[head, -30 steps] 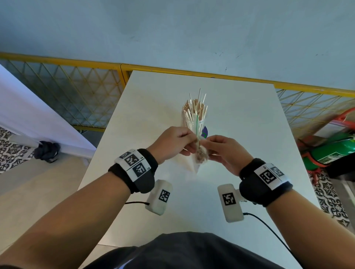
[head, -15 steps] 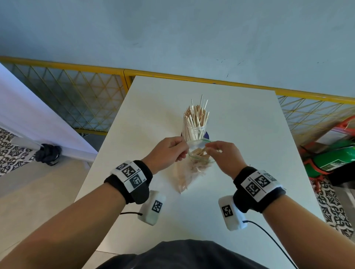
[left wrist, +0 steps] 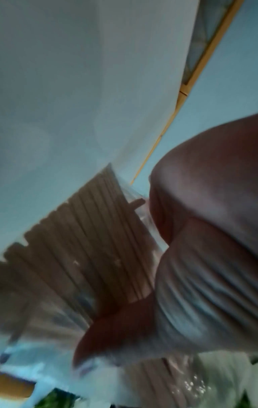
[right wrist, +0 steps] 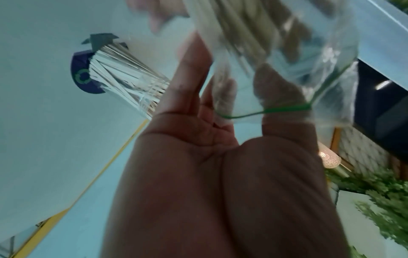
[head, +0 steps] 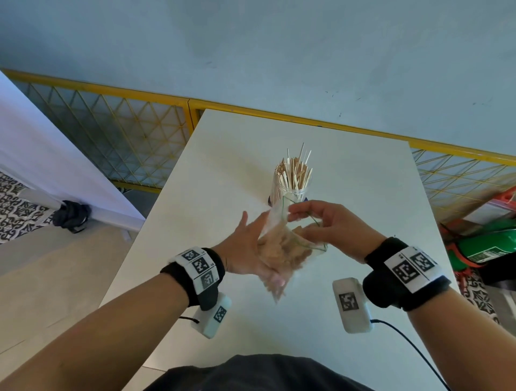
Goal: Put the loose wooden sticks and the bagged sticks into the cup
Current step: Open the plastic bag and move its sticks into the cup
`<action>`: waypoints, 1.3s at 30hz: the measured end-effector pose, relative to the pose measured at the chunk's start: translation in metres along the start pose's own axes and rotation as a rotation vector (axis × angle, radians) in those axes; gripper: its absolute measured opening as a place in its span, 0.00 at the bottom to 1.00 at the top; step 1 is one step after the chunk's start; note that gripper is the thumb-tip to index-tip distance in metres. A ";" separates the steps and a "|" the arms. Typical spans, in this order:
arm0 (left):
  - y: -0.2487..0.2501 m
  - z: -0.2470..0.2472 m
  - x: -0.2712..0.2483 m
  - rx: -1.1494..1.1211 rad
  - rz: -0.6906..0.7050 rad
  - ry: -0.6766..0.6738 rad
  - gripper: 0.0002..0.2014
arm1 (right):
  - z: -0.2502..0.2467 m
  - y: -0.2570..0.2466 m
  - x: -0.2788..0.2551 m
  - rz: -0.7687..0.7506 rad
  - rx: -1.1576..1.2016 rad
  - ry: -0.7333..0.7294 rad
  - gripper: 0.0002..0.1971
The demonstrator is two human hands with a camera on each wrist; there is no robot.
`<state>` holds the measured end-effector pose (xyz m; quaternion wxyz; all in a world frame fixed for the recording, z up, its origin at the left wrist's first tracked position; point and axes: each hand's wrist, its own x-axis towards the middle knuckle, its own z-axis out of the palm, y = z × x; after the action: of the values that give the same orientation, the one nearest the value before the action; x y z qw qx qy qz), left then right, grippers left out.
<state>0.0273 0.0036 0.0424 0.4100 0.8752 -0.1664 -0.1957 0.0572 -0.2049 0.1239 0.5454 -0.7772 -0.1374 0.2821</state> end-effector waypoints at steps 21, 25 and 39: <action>0.006 0.005 -0.006 -0.445 0.016 0.058 0.26 | 0.021 -0.017 0.009 -0.044 -0.269 0.096 0.14; 0.008 0.002 -0.006 -0.406 0.012 0.154 0.24 | 0.024 -0.015 0.013 -0.091 -0.173 0.186 0.11; 0.014 0.001 0.000 -0.490 0.053 0.134 0.27 | 0.030 -0.018 0.017 -0.179 0.175 0.345 0.12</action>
<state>0.0250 -0.0059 0.0529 0.6249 0.7561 -0.1095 -0.1610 0.0545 -0.1664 0.1282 0.6490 -0.7485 -0.0855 0.1064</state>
